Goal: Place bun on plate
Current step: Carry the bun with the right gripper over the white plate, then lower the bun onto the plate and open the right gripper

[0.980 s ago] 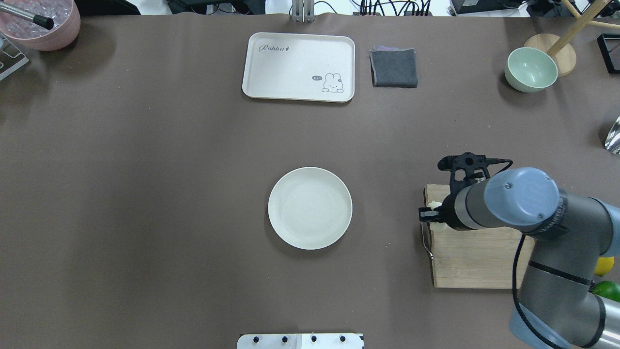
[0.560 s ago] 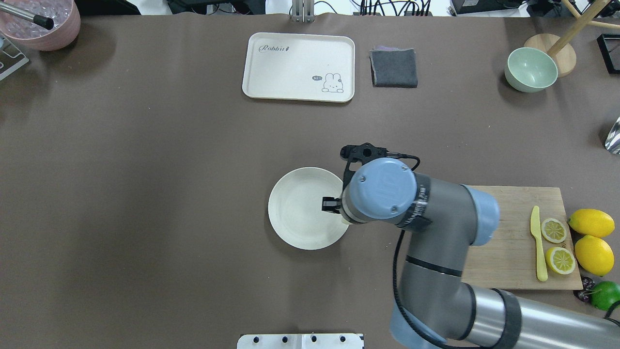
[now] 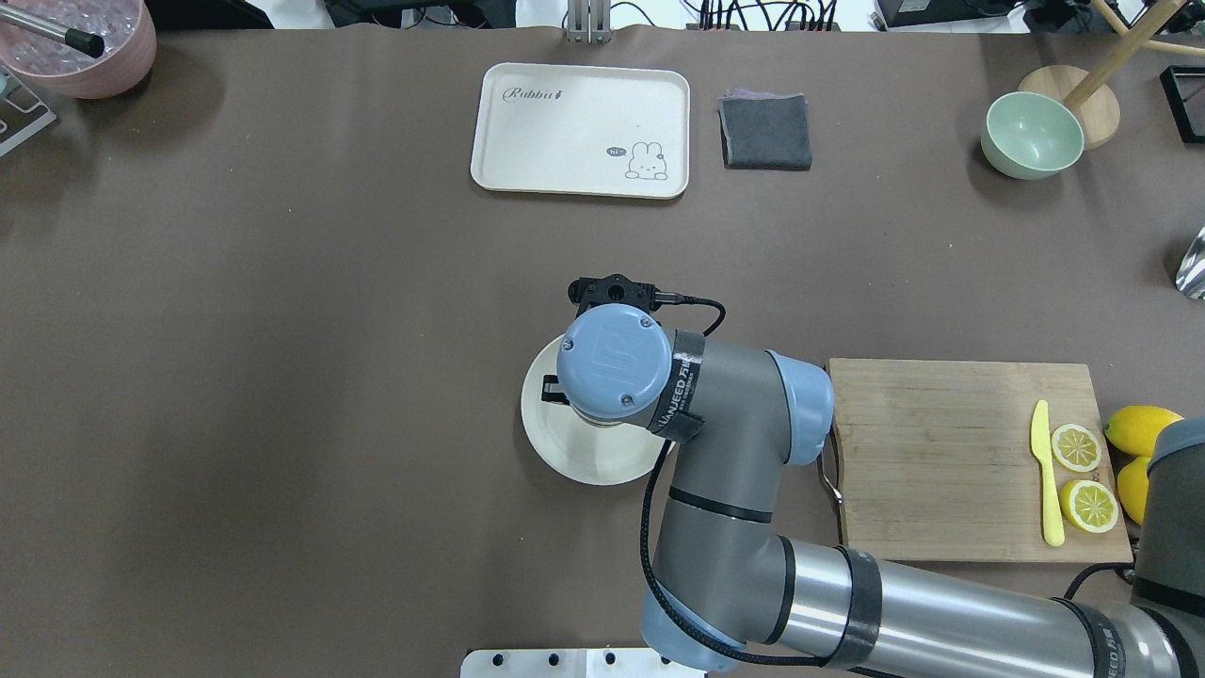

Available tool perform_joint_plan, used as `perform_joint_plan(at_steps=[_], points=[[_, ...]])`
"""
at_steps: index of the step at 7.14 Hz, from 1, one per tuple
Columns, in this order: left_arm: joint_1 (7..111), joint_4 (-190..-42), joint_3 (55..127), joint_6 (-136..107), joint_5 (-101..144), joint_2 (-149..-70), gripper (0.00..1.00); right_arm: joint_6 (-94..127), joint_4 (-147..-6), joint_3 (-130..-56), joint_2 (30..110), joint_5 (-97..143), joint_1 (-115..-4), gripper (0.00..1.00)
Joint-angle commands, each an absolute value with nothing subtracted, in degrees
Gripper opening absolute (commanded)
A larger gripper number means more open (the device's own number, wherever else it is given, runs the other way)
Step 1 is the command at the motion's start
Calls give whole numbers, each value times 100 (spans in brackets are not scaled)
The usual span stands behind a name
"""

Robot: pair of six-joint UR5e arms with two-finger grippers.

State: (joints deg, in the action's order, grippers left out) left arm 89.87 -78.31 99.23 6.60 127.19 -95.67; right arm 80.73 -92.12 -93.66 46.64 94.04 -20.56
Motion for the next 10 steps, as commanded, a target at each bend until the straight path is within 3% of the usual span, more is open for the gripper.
perform_joint_plan(at_steps=[1, 7, 10], points=[[8982, -7848, 9836, 650, 12718, -9571, 98, 8042, -9211, -9325, 4641, 9256, -2039, 98], [8991, -7840, 9774, 624, 12718, -9571, 98, 8007, -9211, -9412, 4597, 9264, -2021, 99], [9158, -7822, 9555, 903, 12735, -9519, 98, 7079, -9264, -9667, 4841, 10093, -2966, 100]])
